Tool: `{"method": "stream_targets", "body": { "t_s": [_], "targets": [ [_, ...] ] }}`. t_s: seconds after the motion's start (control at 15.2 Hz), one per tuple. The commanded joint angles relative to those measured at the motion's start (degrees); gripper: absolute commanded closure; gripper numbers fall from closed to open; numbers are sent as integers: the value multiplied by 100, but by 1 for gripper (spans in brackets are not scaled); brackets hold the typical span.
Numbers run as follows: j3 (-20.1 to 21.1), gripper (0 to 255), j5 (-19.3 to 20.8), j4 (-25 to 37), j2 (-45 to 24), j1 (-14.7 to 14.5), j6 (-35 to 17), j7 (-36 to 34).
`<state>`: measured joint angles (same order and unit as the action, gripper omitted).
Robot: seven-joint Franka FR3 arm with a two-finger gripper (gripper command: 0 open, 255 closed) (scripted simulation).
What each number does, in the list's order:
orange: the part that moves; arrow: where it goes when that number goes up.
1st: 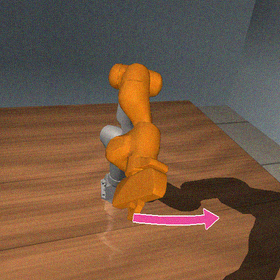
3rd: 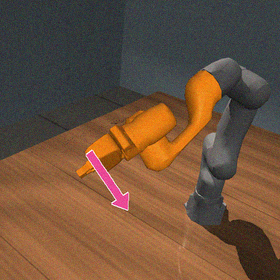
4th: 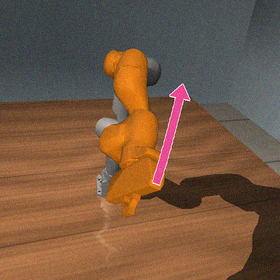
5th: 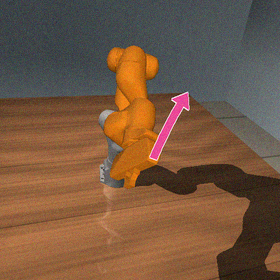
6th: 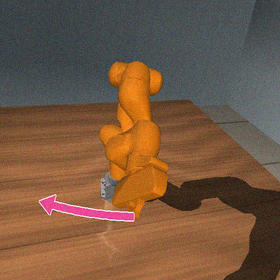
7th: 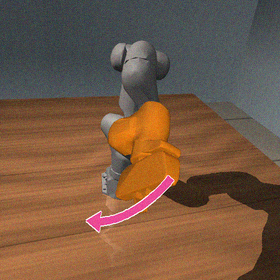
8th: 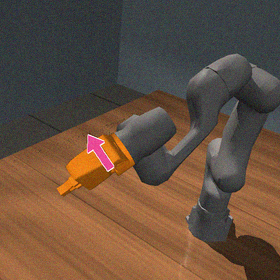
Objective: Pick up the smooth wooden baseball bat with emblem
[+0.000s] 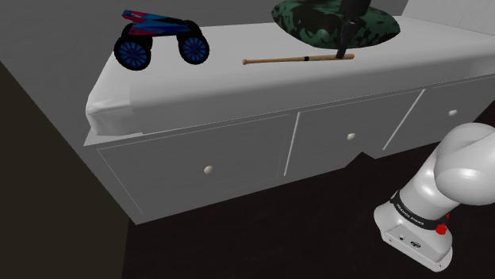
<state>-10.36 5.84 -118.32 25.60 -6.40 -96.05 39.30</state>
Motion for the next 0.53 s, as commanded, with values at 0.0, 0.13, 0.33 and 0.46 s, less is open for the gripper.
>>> {"method": "stream_targets", "body": {
  "t_s": [0.0,0.13,0.33,0.46],
  "targets": [
    [-185,0,-31,516,-555,-158,33,772],
    [-315,0,-104,1048,-1085,-287,115,1475],
    [-422,0,-247,1852,-1843,-413,286,2449],
    [-412,0,-240,1665,-1814,-402,127,2440]
  ]
}}
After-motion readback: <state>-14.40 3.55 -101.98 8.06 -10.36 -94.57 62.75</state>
